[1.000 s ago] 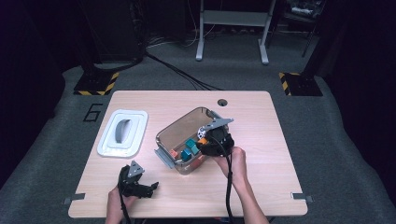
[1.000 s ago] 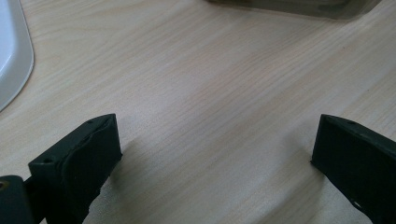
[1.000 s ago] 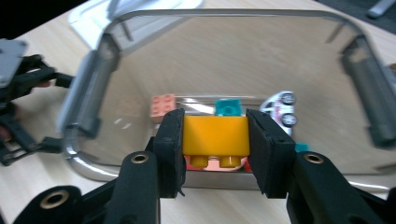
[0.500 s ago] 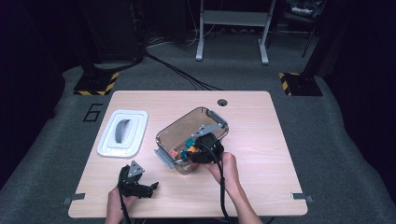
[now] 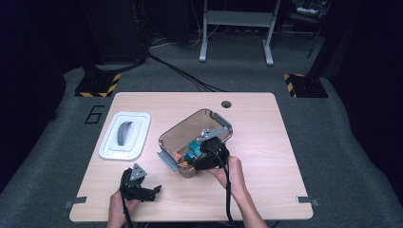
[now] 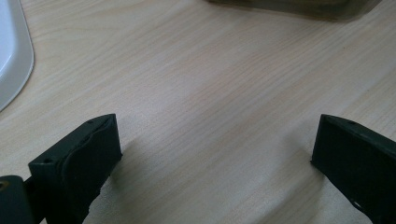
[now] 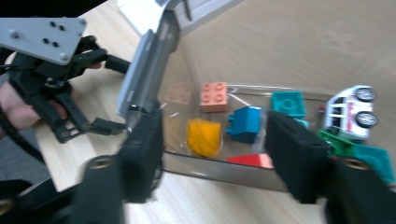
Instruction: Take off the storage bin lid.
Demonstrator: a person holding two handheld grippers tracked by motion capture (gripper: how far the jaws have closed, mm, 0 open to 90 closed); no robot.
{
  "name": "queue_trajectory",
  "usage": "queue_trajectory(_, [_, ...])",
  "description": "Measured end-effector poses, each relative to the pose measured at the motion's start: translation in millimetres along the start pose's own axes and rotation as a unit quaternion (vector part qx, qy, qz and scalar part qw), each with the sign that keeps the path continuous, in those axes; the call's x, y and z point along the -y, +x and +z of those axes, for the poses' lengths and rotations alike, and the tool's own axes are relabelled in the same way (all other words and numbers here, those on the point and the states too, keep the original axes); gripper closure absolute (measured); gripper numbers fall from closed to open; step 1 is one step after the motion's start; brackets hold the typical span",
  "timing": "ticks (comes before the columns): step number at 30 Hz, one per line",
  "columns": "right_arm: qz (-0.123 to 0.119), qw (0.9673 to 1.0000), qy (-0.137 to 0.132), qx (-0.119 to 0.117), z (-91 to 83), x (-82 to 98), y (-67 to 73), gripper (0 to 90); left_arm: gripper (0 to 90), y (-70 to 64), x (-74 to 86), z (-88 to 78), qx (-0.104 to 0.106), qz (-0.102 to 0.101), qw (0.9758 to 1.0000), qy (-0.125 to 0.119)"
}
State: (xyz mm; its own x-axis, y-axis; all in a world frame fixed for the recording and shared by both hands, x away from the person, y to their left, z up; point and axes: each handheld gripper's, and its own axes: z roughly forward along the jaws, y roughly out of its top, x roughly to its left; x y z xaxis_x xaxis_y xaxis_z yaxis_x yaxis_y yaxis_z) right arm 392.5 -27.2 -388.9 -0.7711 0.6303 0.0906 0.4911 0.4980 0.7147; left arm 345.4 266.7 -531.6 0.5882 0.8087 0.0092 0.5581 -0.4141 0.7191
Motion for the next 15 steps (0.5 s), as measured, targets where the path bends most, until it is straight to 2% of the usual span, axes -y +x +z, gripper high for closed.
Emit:
queue_trajectory(6, [0.011, 0.9993, -0.032, 0.017, -19.9, 7.9, -9.3, 14.1, 1.1, 0.0, 0.0, 0.0, 0.0, 0.0, 1.0, 0.0])
queue_trajectory(9, [0.015, 0.9983, -0.045, 0.034, -30.8, 14.5, -16.1, 12.7, 1.1, -0.1, 0.0, 0.0, 0.0, 0.0, 1.0, 0.0])
queue_trajectory(15, [0.039, 0.995, -0.05, 0.077, -48.9, 35.8, -34.0, 7.3, 1.1, 0.5, -0.2, -0.2, -0.001, 0.004, 1.0, 0.001])
